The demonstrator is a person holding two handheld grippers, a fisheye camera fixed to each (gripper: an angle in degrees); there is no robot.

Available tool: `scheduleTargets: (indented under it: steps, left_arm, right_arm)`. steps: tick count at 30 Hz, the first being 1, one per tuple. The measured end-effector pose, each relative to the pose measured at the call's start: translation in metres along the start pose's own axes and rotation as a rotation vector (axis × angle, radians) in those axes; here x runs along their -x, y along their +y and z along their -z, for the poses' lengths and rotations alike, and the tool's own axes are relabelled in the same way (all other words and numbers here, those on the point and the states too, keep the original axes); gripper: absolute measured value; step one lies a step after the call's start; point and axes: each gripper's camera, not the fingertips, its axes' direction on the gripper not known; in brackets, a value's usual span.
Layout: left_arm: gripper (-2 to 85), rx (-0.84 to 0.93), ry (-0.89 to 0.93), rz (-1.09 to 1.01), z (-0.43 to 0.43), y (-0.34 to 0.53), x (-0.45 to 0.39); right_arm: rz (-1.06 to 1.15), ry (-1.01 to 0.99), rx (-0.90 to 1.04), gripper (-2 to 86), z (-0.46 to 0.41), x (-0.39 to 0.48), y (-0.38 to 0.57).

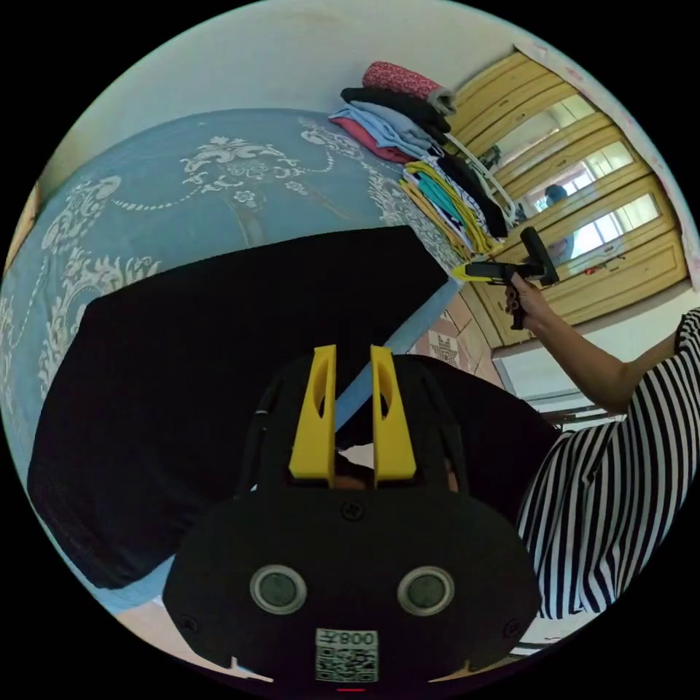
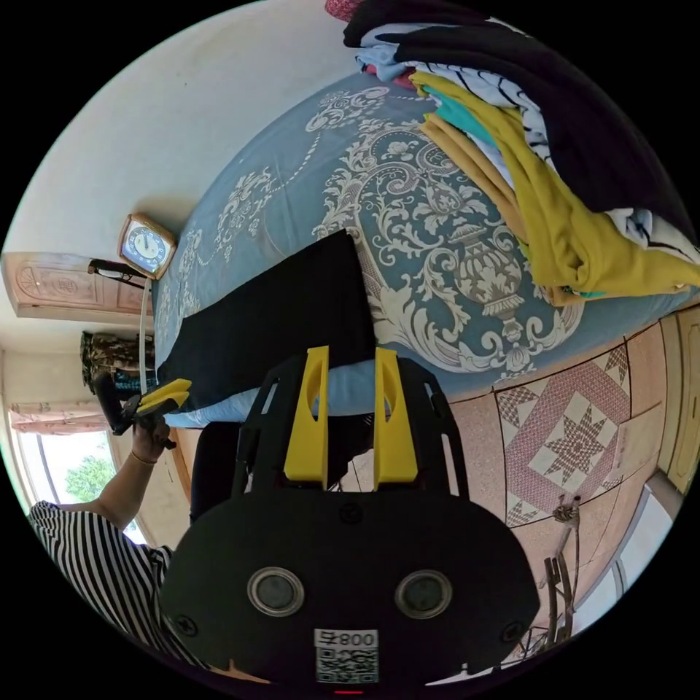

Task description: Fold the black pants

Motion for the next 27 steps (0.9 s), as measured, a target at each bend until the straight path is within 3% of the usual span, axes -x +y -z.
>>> scheduleTargets:
  steps: [8,19,27]
  left_arm:
    - [8.2,0.149,-0.047,-0.401,-0.110,-0.132,-0.132]
    - [8.8,0.253,-0.187,-0.559,-0.203,-0.228,-0.212]
    - [8.8,0.203,-0.117,-0.512,-0.213,-0.295,-0.222]
  right_arm:
    - [-0.078,-0.069,0.006,7.5,-0.008,-0.073,0.013]
    - [-0.103,-0.149,-0.010,3.9,-0.012,-0.132,0.025]
    - [-0.076,-0.145,-0.007,2.1,-0.013,-0.156,0.032]
